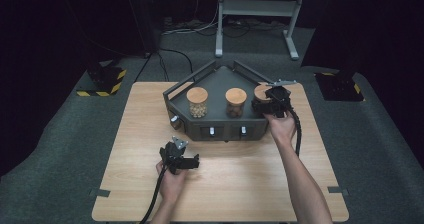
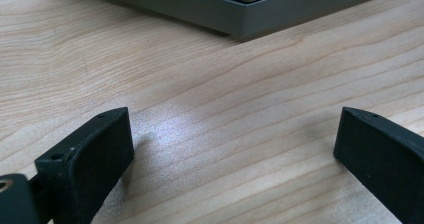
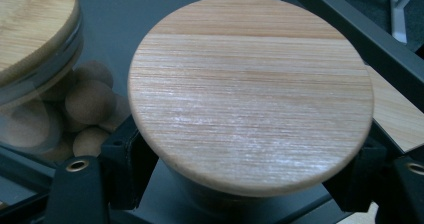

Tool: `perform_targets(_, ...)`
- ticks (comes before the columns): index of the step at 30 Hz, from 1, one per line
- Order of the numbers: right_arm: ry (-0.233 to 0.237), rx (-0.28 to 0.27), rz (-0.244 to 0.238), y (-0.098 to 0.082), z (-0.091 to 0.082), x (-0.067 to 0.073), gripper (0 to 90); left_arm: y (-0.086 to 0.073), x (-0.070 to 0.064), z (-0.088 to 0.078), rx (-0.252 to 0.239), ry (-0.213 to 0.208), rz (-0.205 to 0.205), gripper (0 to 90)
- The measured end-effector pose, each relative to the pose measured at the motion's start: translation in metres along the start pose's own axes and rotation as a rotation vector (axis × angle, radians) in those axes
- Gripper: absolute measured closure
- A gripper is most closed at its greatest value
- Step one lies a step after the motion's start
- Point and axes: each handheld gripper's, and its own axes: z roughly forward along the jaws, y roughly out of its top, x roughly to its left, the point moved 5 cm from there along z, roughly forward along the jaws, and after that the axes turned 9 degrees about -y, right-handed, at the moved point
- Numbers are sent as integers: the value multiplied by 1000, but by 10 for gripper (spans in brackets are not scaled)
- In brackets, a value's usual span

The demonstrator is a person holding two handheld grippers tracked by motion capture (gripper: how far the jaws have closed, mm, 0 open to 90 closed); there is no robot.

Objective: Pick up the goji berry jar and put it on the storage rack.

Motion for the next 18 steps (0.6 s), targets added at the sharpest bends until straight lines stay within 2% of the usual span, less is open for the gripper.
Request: perform_targets(18,7,5,0,1,0,-1,251,0,0,0,0,0,-1,25)
